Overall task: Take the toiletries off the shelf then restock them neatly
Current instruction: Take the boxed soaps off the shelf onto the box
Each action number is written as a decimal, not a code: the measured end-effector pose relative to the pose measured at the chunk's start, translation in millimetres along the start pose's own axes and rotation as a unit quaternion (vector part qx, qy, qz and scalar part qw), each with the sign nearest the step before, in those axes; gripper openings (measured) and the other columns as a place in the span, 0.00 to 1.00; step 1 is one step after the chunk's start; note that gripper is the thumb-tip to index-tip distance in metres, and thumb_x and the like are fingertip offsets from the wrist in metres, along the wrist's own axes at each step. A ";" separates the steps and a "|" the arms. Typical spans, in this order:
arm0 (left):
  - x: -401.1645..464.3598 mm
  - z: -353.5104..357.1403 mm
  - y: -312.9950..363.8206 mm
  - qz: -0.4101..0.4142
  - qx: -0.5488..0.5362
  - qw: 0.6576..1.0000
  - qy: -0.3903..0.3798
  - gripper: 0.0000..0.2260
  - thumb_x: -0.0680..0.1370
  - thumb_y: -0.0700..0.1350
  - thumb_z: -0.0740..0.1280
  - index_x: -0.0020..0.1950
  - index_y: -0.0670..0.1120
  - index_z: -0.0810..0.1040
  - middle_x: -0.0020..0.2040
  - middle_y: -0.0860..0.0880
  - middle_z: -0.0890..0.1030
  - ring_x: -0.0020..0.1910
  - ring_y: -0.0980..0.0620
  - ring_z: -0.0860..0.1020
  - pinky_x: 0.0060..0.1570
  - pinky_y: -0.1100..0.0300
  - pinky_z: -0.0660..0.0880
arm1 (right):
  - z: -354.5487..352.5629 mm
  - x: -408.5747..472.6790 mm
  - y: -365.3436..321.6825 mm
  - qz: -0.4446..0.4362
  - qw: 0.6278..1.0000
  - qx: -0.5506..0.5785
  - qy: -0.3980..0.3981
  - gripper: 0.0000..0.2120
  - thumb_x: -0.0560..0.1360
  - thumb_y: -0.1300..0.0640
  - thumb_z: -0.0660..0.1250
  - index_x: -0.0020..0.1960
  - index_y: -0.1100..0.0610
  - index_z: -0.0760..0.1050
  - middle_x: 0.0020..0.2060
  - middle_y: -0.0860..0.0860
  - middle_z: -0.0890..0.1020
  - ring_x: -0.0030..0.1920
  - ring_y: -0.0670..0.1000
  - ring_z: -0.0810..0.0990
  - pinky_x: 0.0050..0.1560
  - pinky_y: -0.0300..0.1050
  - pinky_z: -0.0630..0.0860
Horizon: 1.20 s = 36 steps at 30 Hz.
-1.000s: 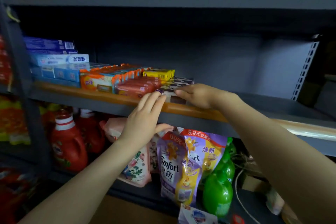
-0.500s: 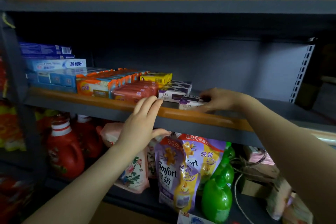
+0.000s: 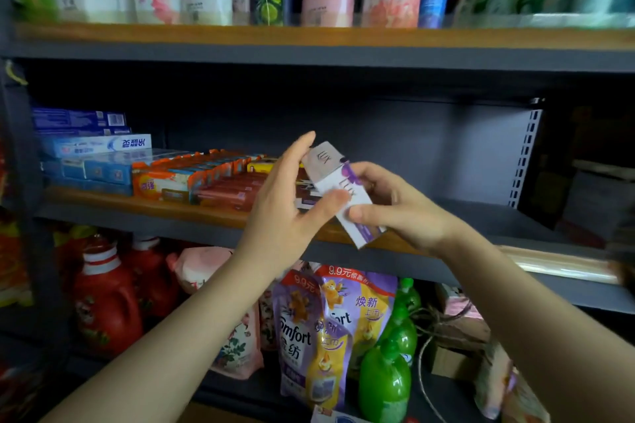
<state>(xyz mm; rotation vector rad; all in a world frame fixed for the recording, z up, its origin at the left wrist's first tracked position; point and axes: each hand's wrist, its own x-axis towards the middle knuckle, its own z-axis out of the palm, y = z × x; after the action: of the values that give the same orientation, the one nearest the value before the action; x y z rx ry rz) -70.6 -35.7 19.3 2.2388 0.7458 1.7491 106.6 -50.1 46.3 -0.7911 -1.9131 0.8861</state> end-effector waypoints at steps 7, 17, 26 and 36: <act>-15.1 0.8 0.1 -0.179 -0.192 0.963 -0.067 0.22 0.65 0.64 0.70 0.56 0.59 0.73 0.55 0.55 0.79 0.51 0.61 0.79 0.49 0.62 0.77 | 12.2 -27.9 16.1 -0.048 0.941 -0.276 0.188 0.35 0.60 0.48 0.78 0.62 0.51 0.66 0.51 0.43 0.78 0.50 0.42 0.77 0.52 0.39 0.73; -58.6 21.4 -7.4 -0.268 -0.290 0.917 -0.051 0.13 0.71 0.41 0.69 0.53 0.50 0.75 0.45 0.54 0.84 0.45 0.57 0.81 0.46 0.61 0.77 | 22.8 -73.9 46.2 0.027 0.983 0.035 0.177 0.37 0.63 0.55 0.77 0.68 0.54 0.66 0.60 0.52 0.78 0.59 0.51 0.78 0.61 0.54 0.75; -93.0 31.9 -29.7 -0.154 -0.124 0.973 -0.122 0.23 0.69 0.34 0.73 0.54 0.58 0.74 0.52 0.59 0.80 0.55 0.59 0.78 0.54 0.61 0.75 | 30.5 -108.5 65.7 -0.119 0.926 -0.306 0.188 0.19 0.66 0.62 0.70 0.55 0.51 0.72 0.49 0.45 0.75 0.49 0.44 0.74 0.49 0.29 0.69; -126.1 41.9 -49.2 -0.091 -0.034 0.992 -0.082 0.26 0.66 0.32 0.75 0.53 0.59 0.74 0.58 0.67 0.76 0.61 0.66 0.72 0.60 0.66 0.70 | 38.6 -132.3 78.8 -0.147 0.906 -0.385 0.100 0.19 0.69 0.52 0.68 0.56 0.52 0.65 0.55 0.50 0.74 0.55 0.44 0.72 0.52 0.34 0.69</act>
<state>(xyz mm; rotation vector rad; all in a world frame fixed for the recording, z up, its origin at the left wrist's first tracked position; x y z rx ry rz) -65.2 -51.3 -121.5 2.1613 0.8132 1.4659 143.3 -122.3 -90.3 -0.9515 -2.1162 -0.1742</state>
